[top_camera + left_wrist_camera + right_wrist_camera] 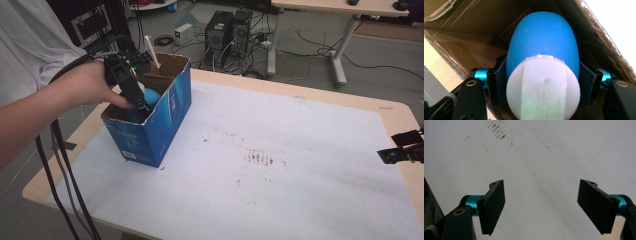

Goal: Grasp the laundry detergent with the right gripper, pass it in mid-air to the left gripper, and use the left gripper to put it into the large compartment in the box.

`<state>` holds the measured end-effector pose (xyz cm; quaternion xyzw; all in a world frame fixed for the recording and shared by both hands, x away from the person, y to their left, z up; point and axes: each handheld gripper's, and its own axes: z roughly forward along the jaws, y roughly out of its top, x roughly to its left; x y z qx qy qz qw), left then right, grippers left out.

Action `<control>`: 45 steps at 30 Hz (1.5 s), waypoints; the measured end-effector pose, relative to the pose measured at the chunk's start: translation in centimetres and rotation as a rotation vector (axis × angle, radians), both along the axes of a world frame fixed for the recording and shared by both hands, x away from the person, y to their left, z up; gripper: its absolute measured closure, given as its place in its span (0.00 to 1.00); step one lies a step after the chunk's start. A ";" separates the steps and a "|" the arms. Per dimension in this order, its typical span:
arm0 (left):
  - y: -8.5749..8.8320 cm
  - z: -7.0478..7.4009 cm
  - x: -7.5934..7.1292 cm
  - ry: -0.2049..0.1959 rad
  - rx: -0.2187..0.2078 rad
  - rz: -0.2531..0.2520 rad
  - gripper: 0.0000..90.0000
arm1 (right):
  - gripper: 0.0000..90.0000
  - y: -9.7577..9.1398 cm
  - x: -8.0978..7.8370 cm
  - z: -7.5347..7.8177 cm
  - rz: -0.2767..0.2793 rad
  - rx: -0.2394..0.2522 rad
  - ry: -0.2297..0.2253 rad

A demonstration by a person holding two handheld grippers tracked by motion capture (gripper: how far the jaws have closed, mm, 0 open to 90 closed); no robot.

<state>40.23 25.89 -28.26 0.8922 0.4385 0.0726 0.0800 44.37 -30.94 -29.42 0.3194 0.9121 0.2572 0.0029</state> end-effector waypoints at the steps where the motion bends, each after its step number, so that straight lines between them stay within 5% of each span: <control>1: 0.0 0.1 0.0 0.005 0.000 -0.004 0.34 | 0.24 0.0 0.0 0.0 -0.001 0.000 -0.001; 10: -0.2 1.8 -0.2 -0.002 0.035 -0.048 0.24 | 0.24 0.1 -0.1 0.0 0.008 0.002 0.003; 17: -0.8 4.9 -0.2 -0.031 0.036 -0.087 0.21 | 0.24 0.3 -0.4 0.2 0.018 0.016 0.000; 26: -4.3 7.7 0.0 -0.069 0.018 -0.225 0.21 | 0.24 1.3 -0.8 0.7 0.028 0.047 -0.006; 36: -9.9 7.0 0.6 -0.066 -0.006 -0.384 0.21 | 0.24 1.8 -1.4 1.5 0.023 0.068 -0.031; 45: -14.1 4.3 1.1 -0.027 -0.008 -0.491 0.21 | 0.24 3.1 -2.1 1.7 0.052 0.058 -0.028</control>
